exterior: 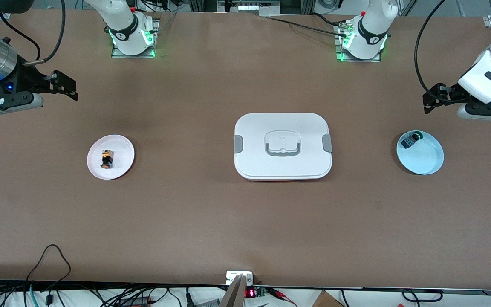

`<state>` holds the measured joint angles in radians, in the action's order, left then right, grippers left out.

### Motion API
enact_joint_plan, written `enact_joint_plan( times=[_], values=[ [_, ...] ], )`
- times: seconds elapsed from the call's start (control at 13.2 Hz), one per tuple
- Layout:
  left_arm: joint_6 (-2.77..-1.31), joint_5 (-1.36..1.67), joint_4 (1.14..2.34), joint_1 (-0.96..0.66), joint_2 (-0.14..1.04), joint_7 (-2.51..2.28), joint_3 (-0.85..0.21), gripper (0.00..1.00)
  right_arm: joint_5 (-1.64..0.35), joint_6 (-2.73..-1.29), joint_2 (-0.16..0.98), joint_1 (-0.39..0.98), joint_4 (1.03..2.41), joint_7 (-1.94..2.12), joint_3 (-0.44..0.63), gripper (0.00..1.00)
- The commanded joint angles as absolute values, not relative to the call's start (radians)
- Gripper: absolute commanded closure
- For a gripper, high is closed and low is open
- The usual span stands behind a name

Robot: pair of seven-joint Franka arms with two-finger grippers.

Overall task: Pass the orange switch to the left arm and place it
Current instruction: 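Move the right gripper down toward the orange switch on the white plate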

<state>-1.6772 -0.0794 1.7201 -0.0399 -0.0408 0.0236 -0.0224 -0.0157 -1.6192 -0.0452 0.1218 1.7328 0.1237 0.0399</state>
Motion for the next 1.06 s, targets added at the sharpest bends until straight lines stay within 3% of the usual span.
enact_joint_plan(
  times=[0.0,0.99],
  values=[
    [-1.660,-0.095,1.697,-0.049,-0.035,0.009,-0.021,0.00,-0.011,-1.615,-0.038,0.110,1.712,0.132,0.029,0.00],
    [-1.660,-0.095,1.697,-0.049,-0.035,0.009,-0.021,0.00,-0.003,-1.588,-0.025,0.110,1.744,0.294,0.029,0.00]
  ],
)
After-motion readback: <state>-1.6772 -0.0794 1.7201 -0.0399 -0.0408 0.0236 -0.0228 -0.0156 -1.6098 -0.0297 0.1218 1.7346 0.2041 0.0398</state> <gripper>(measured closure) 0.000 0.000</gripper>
